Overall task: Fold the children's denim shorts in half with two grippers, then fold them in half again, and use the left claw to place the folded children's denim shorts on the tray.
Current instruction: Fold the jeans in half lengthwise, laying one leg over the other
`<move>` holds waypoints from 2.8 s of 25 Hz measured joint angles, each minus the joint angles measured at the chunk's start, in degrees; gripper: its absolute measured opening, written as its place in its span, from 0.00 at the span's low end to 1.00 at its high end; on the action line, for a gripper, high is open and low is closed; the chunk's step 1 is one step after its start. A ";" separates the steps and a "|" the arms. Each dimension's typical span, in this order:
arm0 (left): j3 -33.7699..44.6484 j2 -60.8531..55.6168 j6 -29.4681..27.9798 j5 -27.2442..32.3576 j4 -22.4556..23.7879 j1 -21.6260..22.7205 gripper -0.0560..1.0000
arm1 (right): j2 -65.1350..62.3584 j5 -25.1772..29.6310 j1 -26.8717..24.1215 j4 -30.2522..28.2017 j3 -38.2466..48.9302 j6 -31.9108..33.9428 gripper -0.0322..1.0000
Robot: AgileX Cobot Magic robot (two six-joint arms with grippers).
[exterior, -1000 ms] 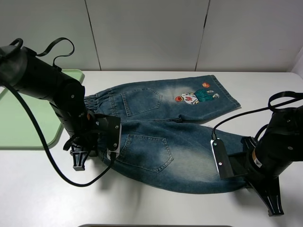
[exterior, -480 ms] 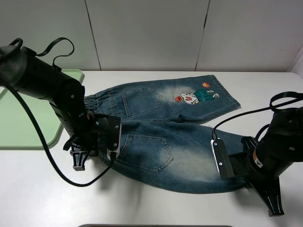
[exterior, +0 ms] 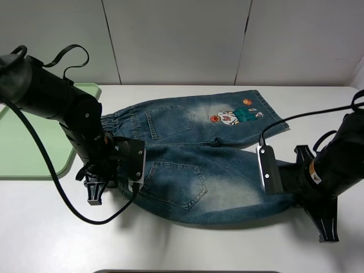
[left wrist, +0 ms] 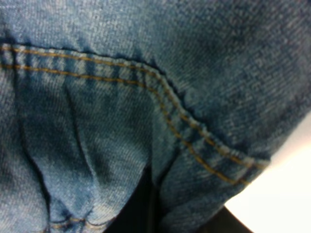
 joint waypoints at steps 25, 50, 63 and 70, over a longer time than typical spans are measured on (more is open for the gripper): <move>0.35 -9.73 -2.67 7.23 -0.38 0.00 0.12 | -2.31 19.38 0.00 -2.29 -23.44 3.59 0.00; -0.27 -16.89 -30.19 9.45 11.42 0.00 0.12 | 2.54 16.48 0.00 -13.54 -35.95 15.68 0.00; -0.27 -16.81 -51.13 2.73 33.10 0.00 0.12 | 10.17 14.04 -4.07 -13.49 -39.54 17.75 0.00; -3.61 -14.01 -60.10 1.22 42.29 0.67 0.12 | 11.51 10.76 -6.26 -13.40 -39.69 17.75 0.00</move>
